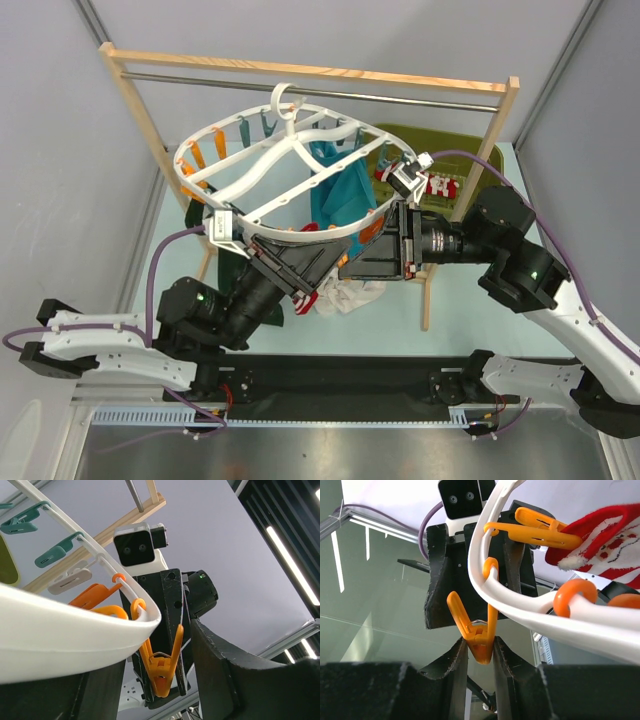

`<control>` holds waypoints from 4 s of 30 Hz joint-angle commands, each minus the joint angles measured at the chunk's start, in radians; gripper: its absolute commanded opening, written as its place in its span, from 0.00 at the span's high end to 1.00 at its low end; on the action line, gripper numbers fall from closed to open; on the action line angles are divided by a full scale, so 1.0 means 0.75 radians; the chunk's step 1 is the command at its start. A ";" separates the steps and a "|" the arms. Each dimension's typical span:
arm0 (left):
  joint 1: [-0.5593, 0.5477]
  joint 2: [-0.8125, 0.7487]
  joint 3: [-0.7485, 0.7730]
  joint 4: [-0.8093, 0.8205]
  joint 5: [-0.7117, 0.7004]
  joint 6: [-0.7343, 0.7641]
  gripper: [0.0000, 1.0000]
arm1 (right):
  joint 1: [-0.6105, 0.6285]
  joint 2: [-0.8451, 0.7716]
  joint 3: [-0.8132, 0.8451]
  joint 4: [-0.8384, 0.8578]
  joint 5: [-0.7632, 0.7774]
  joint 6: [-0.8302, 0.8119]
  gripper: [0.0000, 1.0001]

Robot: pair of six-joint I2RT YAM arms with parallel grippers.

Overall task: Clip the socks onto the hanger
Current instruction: Open the clamp at the hanger, then pick up the sock from the bin.

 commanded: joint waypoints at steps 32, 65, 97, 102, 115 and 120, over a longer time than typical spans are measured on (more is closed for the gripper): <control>-0.008 -0.023 0.056 -0.140 -0.027 -0.080 1.00 | -0.079 -0.219 0.115 -0.575 0.557 -0.552 0.00; -0.002 -0.109 0.093 -0.383 -0.135 -0.146 1.00 | -1.276 -0.220 -0.204 -0.790 1.685 -0.650 0.50; -0.002 -0.083 0.021 -0.303 -0.129 -0.142 1.00 | -1.118 1.337 0.737 -0.808 1.022 -1.236 0.00; -0.004 -0.095 0.015 -0.311 -0.137 -0.144 1.00 | -1.116 1.392 0.657 -0.861 0.986 -1.188 0.00; -0.002 -0.101 0.015 -0.350 -0.172 -0.179 1.00 | -1.110 1.554 0.561 -0.694 1.066 -1.152 0.31; -0.002 -0.095 0.021 -0.346 -0.178 -0.173 1.00 | -1.108 1.572 0.586 -0.679 1.049 -1.117 0.66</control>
